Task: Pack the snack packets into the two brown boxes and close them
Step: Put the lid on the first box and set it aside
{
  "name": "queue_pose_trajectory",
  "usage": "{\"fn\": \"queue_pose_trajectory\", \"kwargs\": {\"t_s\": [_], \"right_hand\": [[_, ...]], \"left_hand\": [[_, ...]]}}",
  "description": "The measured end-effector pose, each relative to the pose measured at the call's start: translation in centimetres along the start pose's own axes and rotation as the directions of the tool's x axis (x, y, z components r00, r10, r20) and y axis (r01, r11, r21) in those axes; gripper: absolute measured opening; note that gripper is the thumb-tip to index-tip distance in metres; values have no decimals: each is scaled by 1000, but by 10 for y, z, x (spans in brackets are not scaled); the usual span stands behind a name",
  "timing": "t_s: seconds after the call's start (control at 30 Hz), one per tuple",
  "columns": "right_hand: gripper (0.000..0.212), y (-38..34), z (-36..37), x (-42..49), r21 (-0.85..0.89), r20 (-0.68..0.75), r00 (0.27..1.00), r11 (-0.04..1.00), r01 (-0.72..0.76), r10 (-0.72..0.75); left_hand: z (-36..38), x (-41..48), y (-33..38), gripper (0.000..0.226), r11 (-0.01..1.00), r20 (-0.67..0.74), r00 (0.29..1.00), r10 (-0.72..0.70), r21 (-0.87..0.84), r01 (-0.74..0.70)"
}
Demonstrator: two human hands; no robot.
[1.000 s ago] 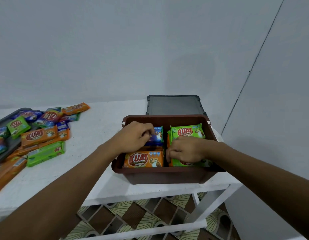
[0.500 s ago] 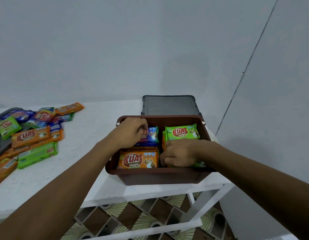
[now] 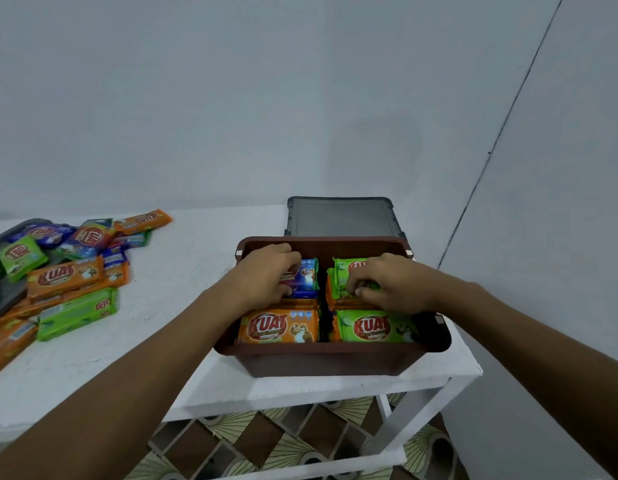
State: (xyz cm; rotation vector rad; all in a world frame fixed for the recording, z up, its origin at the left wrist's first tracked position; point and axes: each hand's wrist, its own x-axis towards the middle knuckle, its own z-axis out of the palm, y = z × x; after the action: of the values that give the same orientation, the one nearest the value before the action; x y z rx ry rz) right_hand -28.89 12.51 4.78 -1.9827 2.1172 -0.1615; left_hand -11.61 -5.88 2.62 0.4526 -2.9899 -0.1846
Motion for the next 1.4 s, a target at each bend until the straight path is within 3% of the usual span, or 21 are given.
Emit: {"fn": "queue_pose_trajectory", "kwargs": {"t_s": [0.1,0.17,0.3,0.4,0.53,0.63,0.77,0.87,1.03,1.2,1.3,1.4], "right_hand": [[18,2,-3,6,56,-15,999,998,30,-29],[15,9,-9,13,112,-116,993,993,34,-21],[12,32,-28,32,241,-357,932,970,24,66],[12,58,-38,54,346,-424,877,935,-74,226],[11,107,-37,86,425,-248,860,848,-318,447],[25,137,-28,104,481,-79,801,727,-491,593],[55,166,-10,121,439,85,689,594,-674,720],[67,177,0,131,518,141,631,486,-703,763],[61,185,-4,147,640,124,519,332,-693,845],[62,183,-9,147,743,147,514,249,-622,845],[62,173,-16,142,845,86,535,222,-486,841],[59,156,-29,132,923,-33,534,230,-307,845]], "left_hand": [[-4,3,-3,40,998,30,999,15,59,-17],[-13,9,-7,45,996,39,998,53,73,-56],[-31,32,-23,30,980,-132,986,98,-159,-119],[-35,63,-44,21,957,-214,976,30,-276,-89],[-25,104,-74,20,911,-84,991,-102,-409,60],[-13,127,-95,32,902,70,987,-147,-400,163],[-1,152,-114,46,849,334,908,-253,-373,374],[11,166,-120,55,804,450,857,-253,-395,445],[18,185,-121,57,621,464,854,-235,-604,499],[18,190,-119,48,307,476,827,-299,-772,556],[7,183,-123,34,137,377,823,-424,-872,470],[-12,168,-127,31,58,231,816,-530,-950,307]]}}
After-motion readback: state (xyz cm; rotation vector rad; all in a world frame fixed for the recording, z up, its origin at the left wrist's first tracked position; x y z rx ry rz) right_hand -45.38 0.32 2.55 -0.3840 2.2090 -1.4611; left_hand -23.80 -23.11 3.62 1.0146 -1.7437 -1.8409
